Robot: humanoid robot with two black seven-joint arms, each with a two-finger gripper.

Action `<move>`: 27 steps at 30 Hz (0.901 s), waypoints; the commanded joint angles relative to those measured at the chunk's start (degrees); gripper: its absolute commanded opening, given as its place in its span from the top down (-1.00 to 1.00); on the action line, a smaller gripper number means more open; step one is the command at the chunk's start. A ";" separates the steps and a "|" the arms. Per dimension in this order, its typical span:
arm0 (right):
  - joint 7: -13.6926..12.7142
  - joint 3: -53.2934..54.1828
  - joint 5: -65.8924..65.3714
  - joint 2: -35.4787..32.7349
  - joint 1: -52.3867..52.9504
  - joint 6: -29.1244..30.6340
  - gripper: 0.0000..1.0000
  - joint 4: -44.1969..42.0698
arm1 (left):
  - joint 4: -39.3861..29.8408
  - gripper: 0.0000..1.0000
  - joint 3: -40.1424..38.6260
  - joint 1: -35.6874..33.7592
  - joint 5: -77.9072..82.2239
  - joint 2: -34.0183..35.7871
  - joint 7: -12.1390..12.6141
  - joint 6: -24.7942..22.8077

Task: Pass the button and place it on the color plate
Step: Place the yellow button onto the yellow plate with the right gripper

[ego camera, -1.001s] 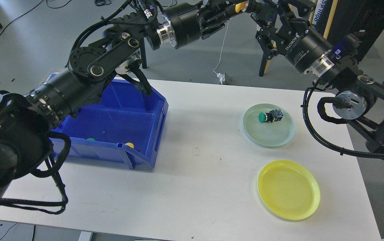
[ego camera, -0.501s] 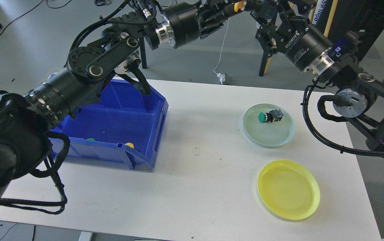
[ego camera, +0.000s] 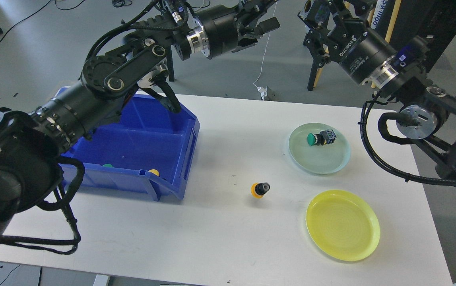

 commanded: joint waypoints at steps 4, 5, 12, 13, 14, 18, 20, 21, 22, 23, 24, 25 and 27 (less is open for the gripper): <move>-1.48 -5.11 -0.26 -7.25 -1.72 0.09 0.50 2.66 | 0.79 -0.95 0.44 -0.36 0.53 2.49 0.13 0.00; -1.48 -6.86 -0.26 -9.45 -2.25 0.27 0.50 3.89 | 1.66 -0.95 0.61 -0.53 0.79 3.28 0.22 0.00; -1.48 -18.81 -0.52 -22.11 -5.94 3.52 0.50 8.46 | 3.87 -0.96 0.35 -1.94 0.71 8.29 -0.31 0.00; -1.48 -20.66 -0.87 -23.35 -6.47 3.61 0.50 9.43 | 3.87 -0.96 0.18 -1.94 0.62 8.65 -0.39 0.00; -1.48 -22.51 -1.49 -24.58 -6.91 3.70 0.50 10.22 | 3.87 -0.96 0.17 -2.03 0.62 8.74 -0.48 0.00; -1.74 -31.38 -4.74 -26.78 -9.45 3.52 0.48 11.11 | 3.87 -0.96 0.00 -3.26 0.27 8.74 -0.66 0.00; -1.74 -34.81 -5.27 -26.70 -11.56 3.26 0.45 11.11 | 3.78 -0.96 -0.09 -3.43 0.18 8.56 -0.66 0.00; -1.74 -36.13 -5.62 -26.44 -12.70 3.00 0.42 11.11 | 3.87 -0.96 -0.09 -3.61 0.27 8.39 -0.66 0.00; -1.65 -37.10 -6.14 -26.35 -13.67 2.64 0.42 11.11 | 3.78 -0.96 -0.09 -3.78 0.18 8.30 -0.66 0.00; -1.74 -37.81 -6.85 -26.17 -14.64 2.03 0.40 10.93 | 3.78 -0.96 -0.09 -3.87 0.18 8.30 -0.66 0.00; -1.74 -38.34 -7.55 -26.08 -15.78 1.24 0.36 10.76 | 3.78 -0.96 -0.09 -3.96 0.18 8.30 -0.66 0.00; -1.74 -38.69 -8.25 -25.82 -17.01 0.28 0.32 10.67 | 3.78 -0.96 -0.09 -3.96 0.18 8.30 -0.66 0.00; -1.74 -38.70 -8.96 -25.56 -19.39 -1.05 0.23 10.58 | 3.69 -0.96 -0.09 -4.05 0.18 8.30 -0.66 0.00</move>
